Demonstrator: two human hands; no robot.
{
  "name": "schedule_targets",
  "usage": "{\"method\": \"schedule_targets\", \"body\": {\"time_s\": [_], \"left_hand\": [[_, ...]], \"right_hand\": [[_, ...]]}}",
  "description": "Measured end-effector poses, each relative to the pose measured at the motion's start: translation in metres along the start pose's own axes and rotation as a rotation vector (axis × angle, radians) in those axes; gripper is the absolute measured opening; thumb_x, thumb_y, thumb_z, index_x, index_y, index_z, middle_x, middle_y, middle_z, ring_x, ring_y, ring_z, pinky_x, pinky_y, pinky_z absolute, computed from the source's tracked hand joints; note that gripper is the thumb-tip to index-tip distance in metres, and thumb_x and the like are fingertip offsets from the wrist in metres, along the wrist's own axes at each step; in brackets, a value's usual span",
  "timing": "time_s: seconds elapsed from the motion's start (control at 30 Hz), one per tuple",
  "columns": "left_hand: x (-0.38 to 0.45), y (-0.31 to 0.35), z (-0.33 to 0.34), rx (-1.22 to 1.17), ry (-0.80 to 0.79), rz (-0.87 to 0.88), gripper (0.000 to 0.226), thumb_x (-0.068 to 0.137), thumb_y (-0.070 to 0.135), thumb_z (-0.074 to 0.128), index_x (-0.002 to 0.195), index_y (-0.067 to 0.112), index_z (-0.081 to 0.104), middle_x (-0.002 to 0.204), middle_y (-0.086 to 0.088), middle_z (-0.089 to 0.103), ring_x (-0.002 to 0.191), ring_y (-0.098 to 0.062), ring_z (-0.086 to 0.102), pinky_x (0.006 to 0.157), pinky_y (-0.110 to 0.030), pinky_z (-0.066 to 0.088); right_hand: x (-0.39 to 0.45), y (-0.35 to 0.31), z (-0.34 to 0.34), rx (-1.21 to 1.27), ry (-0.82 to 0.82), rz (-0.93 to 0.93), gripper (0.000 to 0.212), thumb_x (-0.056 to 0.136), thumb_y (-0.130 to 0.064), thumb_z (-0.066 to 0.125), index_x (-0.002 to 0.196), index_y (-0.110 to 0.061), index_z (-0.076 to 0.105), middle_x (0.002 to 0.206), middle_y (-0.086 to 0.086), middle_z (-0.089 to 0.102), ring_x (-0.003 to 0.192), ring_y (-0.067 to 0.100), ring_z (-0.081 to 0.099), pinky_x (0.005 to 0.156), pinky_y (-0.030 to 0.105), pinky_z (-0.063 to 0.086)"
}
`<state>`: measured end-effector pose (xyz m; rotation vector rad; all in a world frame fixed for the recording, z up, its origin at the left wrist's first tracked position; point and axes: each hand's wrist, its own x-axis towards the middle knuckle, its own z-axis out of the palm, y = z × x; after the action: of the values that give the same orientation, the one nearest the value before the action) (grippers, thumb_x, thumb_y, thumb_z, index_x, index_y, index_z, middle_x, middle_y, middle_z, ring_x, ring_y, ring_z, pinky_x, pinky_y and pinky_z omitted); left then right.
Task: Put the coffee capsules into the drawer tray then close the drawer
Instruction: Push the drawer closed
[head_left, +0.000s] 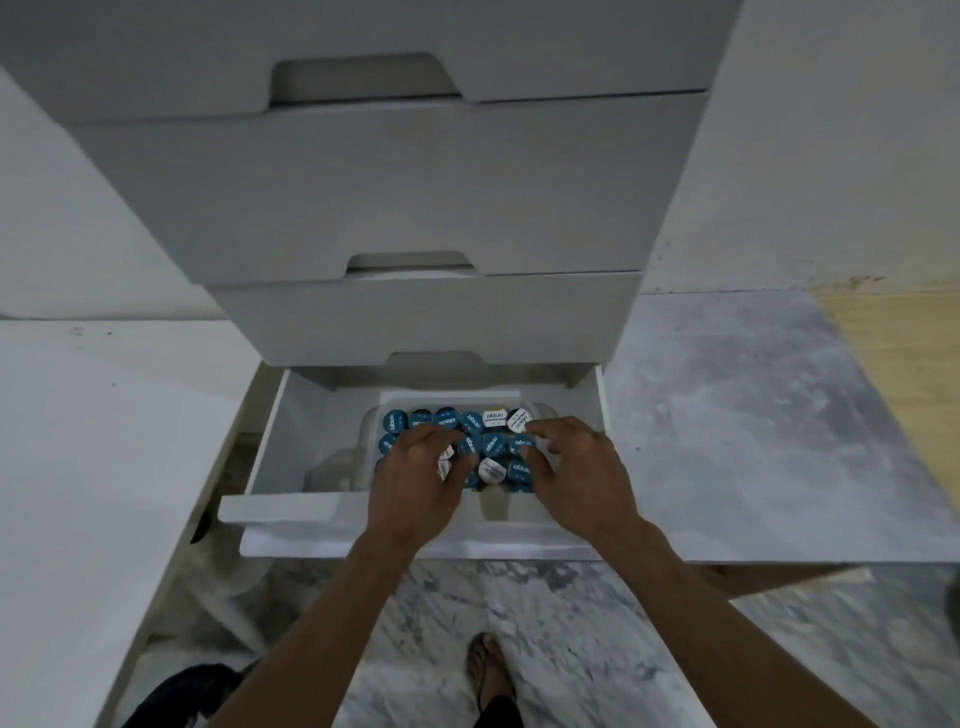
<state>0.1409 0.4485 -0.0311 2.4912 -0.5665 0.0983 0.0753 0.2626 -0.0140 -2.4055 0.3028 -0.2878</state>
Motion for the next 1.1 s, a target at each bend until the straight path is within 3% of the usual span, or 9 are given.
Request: {"method": "schedule_targets", "body": {"time_s": [0.17, 0.3, 0.47, 0.6, 0.7, 0.83, 1.1], "left_hand": [[-0.058, 0.019, -0.010, 0.014, 0.123, 0.011, 0.025, 0.087, 0.028, 0.070, 0.108, 0.016, 0.068, 0.107, 0.001, 0.068, 0.099, -0.020, 0.061, 0.079, -0.032, 0.053], [-0.103, 0.013, -0.003, 0.076, 0.096, -0.045, 0.044, 0.090, 0.044, 0.057, 0.125, 0.017, 0.061, 0.130, -0.004, 0.061, 0.121, -0.023, 0.054, 0.096, -0.044, 0.049], [-0.119, -0.002, -0.003, 0.192, 0.066, -0.116, 0.067, 0.092, 0.061, 0.037, 0.145, 0.020, 0.037, 0.154, -0.007, 0.037, 0.141, -0.026, 0.034, 0.109, -0.049, 0.039], [-0.107, -0.024, -0.003, 0.282, 0.071, -0.132, 0.074, 0.093, 0.064, 0.031, 0.154, 0.027, 0.012, 0.164, -0.003, 0.006, 0.151, -0.023, 0.005, 0.120, -0.049, 0.015], [-0.094, -0.046, -0.001, 0.364, 0.039, -0.104, 0.078, 0.092, 0.067, 0.023, 0.155, 0.027, 0.003, 0.164, -0.002, -0.005, 0.151, -0.023, -0.006, 0.120, -0.055, 0.009], [-0.080, -0.071, 0.001, 0.466, 0.014, -0.047, 0.082, 0.090, 0.072, 0.013, 0.155, 0.025, 0.001, 0.164, -0.004, -0.005, 0.151, -0.025, -0.006, 0.119, -0.060, 0.006], [-0.051, -0.088, 0.016, 0.505, 0.106, 0.015, 0.080, 0.090, 0.071, 0.016, 0.155, 0.026, 0.004, 0.164, -0.005, -0.003, 0.151, -0.027, -0.002, 0.118, -0.060, 0.008]], "right_hand": [[-0.050, -0.003, -0.006, 0.028, 0.034, -0.053, 0.028, 0.090, -0.026, 0.064, 0.117, -0.021, 0.066, 0.111, 0.001, 0.067, 0.099, 0.020, 0.065, 0.077, 0.035, 0.057], [-0.087, -0.001, 0.001, -0.040, 0.030, -0.071, 0.032, 0.090, -0.027, 0.063, 0.121, -0.020, 0.064, 0.119, -0.001, 0.065, 0.111, 0.020, 0.059, 0.087, 0.034, 0.053], [-0.107, 0.002, 0.019, -0.113, 0.087, -0.092, 0.044, 0.092, -0.035, 0.055, 0.131, -0.015, 0.057, 0.135, 0.007, 0.057, 0.125, 0.027, 0.053, 0.096, 0.048, 0.051], [-0.103, 0.001, 0.039, -0.221, 0.130, -0.074, 0.059, 0.097, -0.048, 0.039, 0.149, -0.023, 0.034, 0.157, 0.005, 0.030, 0.147, 0.025, 0.024, 0.115, 0.054, 0.024], [-0.091, 0.003, 0.057, -0.343, 0.146, -0.037, 0.068, 0.097, -0.054, 0.034, 0.155, -0.028, 0.011, 0.163, 0.001, 0.006, 0.151, 0.023, 0.000, 0.119, 0.054, 0.003], [-0.078, 0.007, 0.076, -0.494, 0.223, 0.011, 0.070, 0.095, -0.057, 0.030, 0.155, -0.026, 0.012, 0.163, 0.002, 0.005, 0.150, 0.026, 0.000, 0.117, 0.061, -0.001], [-0.045, 0.022, 0.093, -0.607, 0.340, -0.017, 0.069, 0.094, -0.059, 0.020, 0.154, -0.025, 0.015, 0.163, 0.004, 0.005, 0.150, 0.028, 0.002, 0.115, 0.064, 0.003]]}}
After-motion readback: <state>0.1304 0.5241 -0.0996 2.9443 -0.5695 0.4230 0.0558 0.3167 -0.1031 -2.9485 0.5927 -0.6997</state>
